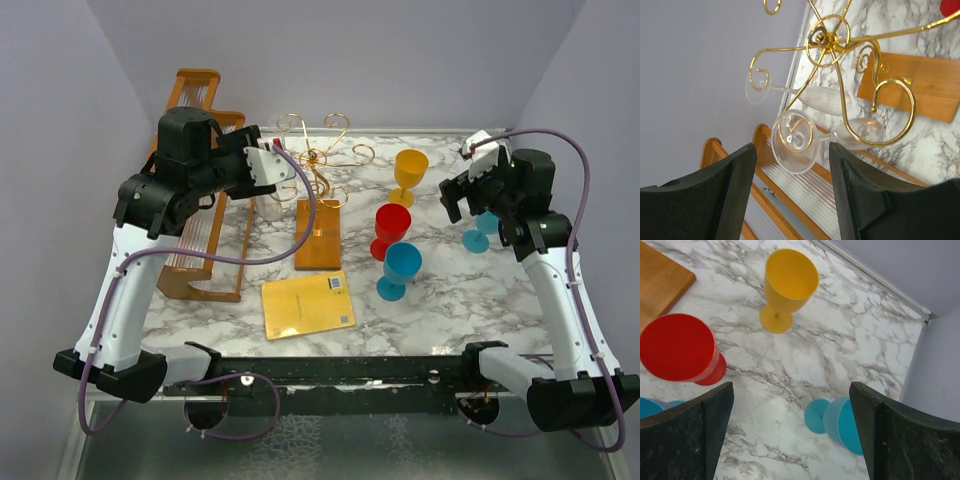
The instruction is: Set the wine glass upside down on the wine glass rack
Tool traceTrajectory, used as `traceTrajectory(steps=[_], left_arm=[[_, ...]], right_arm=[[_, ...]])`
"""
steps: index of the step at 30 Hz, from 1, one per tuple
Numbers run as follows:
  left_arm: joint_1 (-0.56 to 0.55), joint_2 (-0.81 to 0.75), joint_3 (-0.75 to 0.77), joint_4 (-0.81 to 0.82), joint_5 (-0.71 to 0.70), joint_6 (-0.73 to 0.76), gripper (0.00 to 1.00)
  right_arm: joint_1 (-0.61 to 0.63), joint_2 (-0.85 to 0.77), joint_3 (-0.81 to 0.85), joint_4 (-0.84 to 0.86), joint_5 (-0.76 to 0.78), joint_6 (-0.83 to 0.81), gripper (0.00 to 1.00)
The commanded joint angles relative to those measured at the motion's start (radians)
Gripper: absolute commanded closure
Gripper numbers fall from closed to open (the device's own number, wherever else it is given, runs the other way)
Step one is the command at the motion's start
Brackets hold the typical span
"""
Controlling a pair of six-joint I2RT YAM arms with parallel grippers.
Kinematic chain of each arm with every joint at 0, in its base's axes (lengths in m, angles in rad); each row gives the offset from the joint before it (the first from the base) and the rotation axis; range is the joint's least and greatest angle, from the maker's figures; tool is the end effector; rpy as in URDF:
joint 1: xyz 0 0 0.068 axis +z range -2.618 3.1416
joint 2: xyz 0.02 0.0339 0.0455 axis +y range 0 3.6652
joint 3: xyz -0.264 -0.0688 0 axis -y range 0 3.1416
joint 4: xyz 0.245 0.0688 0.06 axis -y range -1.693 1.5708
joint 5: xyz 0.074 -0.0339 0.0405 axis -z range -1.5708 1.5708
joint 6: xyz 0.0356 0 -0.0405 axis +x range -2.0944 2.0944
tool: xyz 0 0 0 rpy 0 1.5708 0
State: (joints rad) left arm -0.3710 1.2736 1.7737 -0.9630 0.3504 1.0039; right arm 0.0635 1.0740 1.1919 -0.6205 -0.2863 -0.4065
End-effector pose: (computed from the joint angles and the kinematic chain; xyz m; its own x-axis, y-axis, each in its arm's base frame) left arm 0.2053 -0.0930 0.4881 0.3052 0.7314 -0.6098 0.6876 0.2737 0.6725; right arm 0.2241 0.0243 0.3819 -0.3198 -0.4004 -0.8587 -0.4729 0.8528 -0.2215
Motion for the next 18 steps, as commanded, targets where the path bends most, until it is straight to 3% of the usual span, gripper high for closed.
traceTrajectory(steps=[1, 5, 10, 11, 12, 18], left_arm=[[-0.005, -0.025, 0.008, 0.125, -0.041, -0.194, 0.34], [-0.005, -0.028, -0.022, 0.234, -0.128, -0.349, 0.27], [-0.002, -0.022, -0.043, 0.352, -0.247, -0.515, 0.22], [-0.001, -0.021, -0.042, 0.366, -0.266, -0.534, 0.15], [0.0, -0.019, -0.039, 0.376, -0.283, -0.551, 0.02], [0.0, -0.017, -0.039, 0.395, -0.321, -0.571, 0.01]], right_arm=[[-0.003, 0.0, 0.029, -0.037, 0.223, 0.045, 0.02], [-0.03, 0.001, 0.018, -0.028, 0.279, 0.063, 0.02], [-0.205, 0.016, 0.028, -0.033, 0.175, 0.138, 0.05], [-0.25, 0.016, 0.027, -0.033, 0.15, 0.153, 0.05], [-0.288, 0.018, 0.024, -0.034, 0.133, 0.164, 0.06], [-0.405, 0.076, 0.025, -0.038, 0.112, 0.186, 0.15]])
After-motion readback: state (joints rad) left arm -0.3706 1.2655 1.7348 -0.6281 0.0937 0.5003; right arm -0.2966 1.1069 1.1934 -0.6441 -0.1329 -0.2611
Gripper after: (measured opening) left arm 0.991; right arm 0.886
